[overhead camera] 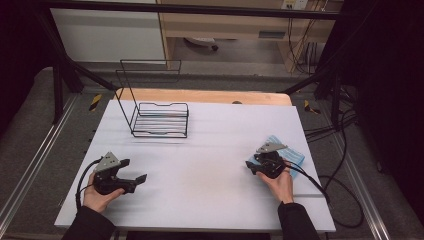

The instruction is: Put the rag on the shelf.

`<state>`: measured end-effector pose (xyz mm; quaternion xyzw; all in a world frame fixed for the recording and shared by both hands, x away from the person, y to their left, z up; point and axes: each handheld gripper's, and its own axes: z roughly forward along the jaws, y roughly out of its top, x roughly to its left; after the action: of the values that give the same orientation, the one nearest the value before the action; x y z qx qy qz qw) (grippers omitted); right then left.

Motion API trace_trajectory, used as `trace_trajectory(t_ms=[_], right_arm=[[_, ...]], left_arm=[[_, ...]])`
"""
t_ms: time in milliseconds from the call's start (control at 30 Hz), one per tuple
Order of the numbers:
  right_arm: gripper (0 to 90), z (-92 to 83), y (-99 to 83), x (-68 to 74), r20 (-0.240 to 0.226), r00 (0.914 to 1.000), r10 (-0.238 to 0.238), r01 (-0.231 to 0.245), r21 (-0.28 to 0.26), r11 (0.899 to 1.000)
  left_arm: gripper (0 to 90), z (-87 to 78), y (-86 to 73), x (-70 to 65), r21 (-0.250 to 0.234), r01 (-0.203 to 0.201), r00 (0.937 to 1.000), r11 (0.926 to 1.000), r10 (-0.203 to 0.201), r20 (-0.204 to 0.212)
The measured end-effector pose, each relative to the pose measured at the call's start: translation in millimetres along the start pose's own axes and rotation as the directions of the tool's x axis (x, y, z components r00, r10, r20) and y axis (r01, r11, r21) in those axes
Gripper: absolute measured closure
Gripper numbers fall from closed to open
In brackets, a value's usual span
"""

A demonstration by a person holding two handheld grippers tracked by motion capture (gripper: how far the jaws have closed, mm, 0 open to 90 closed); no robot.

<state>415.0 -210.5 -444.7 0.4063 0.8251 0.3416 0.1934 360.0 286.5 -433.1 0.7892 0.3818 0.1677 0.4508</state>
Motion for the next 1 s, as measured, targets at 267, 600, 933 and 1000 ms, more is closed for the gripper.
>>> trace_trajectory(t_ms=[267, 600, 933, 1000], right_arm=[[63.4, 4.6, -4.1, 4.5, 0.065, 0.9967, -0.048, 0.047, 0.003, 0.999], [78.1, 4.7, -4.8, 4.3, 0.092, 0.9935, -0.068, 0.067, 0.004, 0.998], [80.1, -6.5, -2.0, 2.8, 0.044, 0.9989, -0.015, 0.017, -0.038, 0.999], [80.1, -9.8, -0.7, 3.4, 0.023, 0.9997, -0.001, 0.002, -0.053, 0.999]], left_arm=[[8.8, 0.4, 0.3, -0.6, 0.003, -0.001, 1.0000, 1.0000, 0.001, 0.001], [8.9, 0.4, 0.1, -0.6, 0.004, 0.000, 1.0000, 1.0000, 0.000, -0.001], [9.4, 0.3, 0.5, 0.2, 0.002, 0.000, 1.0000, 1.0000, 0.000, -0.004], [9.5, -0.1, 0.6, 0.1, 0.001, 0.000, 1.0000, 1.0000, 0.000, -0.005]])
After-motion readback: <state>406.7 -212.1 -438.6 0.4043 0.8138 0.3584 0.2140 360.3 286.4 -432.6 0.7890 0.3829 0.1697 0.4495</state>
